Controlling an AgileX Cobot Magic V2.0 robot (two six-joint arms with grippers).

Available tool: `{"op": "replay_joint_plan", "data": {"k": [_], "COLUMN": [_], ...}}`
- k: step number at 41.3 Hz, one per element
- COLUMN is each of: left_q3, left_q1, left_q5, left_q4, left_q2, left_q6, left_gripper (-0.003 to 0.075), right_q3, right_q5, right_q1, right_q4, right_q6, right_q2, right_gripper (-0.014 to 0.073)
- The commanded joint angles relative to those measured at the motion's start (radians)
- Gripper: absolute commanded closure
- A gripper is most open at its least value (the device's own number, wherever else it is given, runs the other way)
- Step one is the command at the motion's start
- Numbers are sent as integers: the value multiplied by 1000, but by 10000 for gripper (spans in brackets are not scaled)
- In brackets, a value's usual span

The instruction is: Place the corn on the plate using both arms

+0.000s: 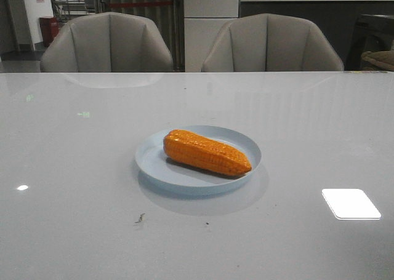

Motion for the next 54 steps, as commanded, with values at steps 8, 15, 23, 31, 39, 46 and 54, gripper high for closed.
{"op": "replay_joint_plan", "data": {"k": [8, 15, 23, 31, 39, 46, 54], "left_q3": [36, 36, 36, 36, 36, 36, 36], "left_q1": [0, 0, 0, 0, 0, 0, 0], "left_q5": [-90, -90, -90, -90, -90, -90, -90], "left_q4": [-3, -3, -3, -3, -3, -3, -3], "left_q2": [-17, -17, -17, -17, -17, -17, -17], "left_q6": [-11, -11, -11, -11, -11, -11, -11], "left_gripper": [631, 631, 631, 631, 631, 631, 631], "right_q3": [196, 341, 473, 575, 576, 576, 576], "right_q5": [-373, -562, -734, -745, -600, -547, -530], "right_q1": [2, 2, 2, 2, 2, 2, 2], "right_q4": [158, 183, 183, 183, 183, 183, 183], "right_q6": [-2, -2, -2, -2, -2, -2, -2], "right_q2": [-238, -430, -589, -592, -592, -592, -592], "right_gripper": [562, 566, 566, 566, 566, 566, 566]}}
